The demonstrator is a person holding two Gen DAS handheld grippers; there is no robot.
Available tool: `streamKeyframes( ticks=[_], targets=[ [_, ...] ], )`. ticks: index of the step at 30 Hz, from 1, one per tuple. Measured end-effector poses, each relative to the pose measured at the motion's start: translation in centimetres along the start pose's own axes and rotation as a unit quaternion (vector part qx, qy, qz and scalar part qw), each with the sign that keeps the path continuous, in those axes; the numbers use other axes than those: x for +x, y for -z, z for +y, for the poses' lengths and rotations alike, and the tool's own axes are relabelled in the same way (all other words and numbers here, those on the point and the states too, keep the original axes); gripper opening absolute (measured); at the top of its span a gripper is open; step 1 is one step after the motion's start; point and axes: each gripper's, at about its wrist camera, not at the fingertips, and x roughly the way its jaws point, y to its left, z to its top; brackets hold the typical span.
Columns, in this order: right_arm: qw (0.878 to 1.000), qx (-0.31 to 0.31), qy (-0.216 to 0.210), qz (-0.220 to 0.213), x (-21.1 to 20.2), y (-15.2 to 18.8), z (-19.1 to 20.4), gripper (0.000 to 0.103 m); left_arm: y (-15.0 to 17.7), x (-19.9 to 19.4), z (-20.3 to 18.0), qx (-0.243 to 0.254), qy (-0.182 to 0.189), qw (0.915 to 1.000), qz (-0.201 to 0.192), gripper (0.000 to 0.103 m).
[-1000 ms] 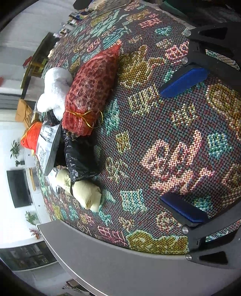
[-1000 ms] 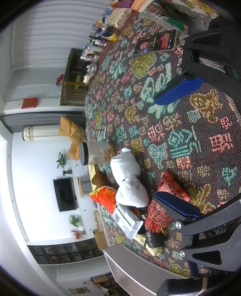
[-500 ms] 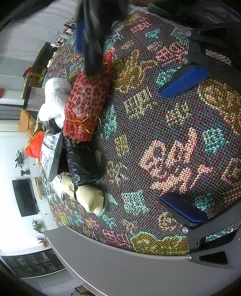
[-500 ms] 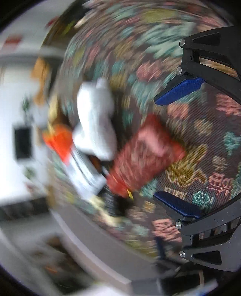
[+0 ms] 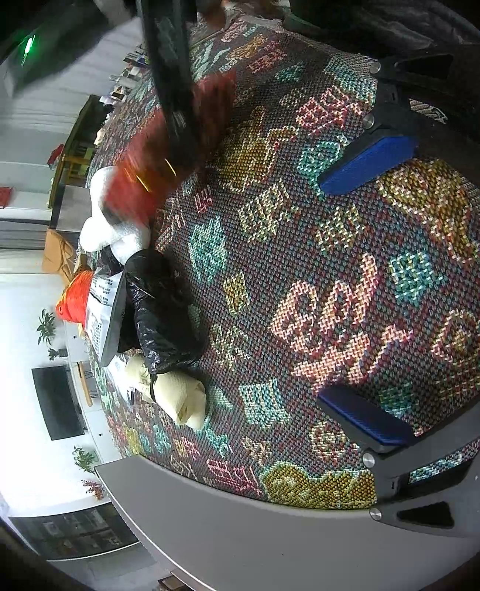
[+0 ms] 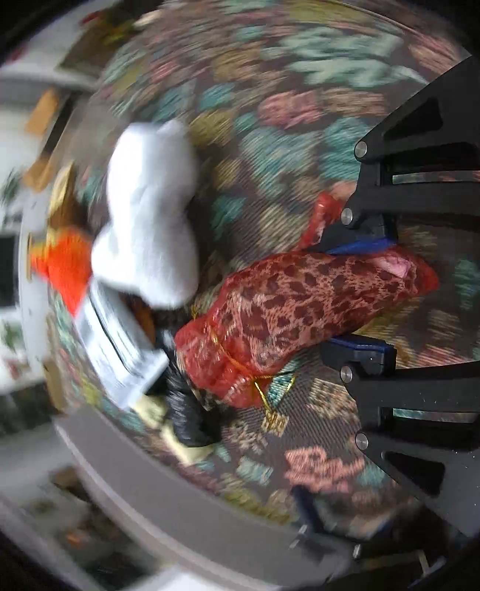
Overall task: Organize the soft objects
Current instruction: 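Grasp the red mesh bag with the right tool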
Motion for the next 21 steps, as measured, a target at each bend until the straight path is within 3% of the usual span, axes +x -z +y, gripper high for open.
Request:
streamKeyframes(
  ticks=[2,4,7,10,12,17,21],
  targets=[
    [0.996,0.078,0.006,-0.051,-2.2,0.7,-2.7,0.038,0.0,-0.1,0.0,0.000,-0.002,1.0000,-0.001,0.103],
    [0.983,0.157,0.023,-0.097,-3.4,1.8,-5.0,0.040,0.0,-0.1,0.0,-0.003,-0.006,1.0000,-0.001,0.103],
    [0.967,0.223,0.059,-0.107,-2.1,2.5,-8.0,0.040,-0.1,-0.2,-0.1,-0.005,-0.010,0.9999,0.004,0.103],
    [0.965,0.235,0.048,-0.108,-1.4,3.1,-8.9,0.054,-0.2,-0.1,-0.1,0.000,-0.009,0.9999,0.008,0.103],
    [0.966,0.224,0.048,-0.120,-1.6,3.2,-8.6,0.077,-0.2,-0.2,-0.1,0.002,-0.007,0.9999,0.007,0.103],
    [0.966,0.223,0.038,-0.126,0.0,3.2,-8.7,0.077,-1.0,0.1,0.4,-0.005,0.001,0.9997,0.026,0.103],
    [0.957,0.252,0.016,-0.141,-0.7,4.5,-8.3,0.078,-4.4,-1.2,3.1,-0.070,0.045,0.9965,0.011,0.103]
  ],
)
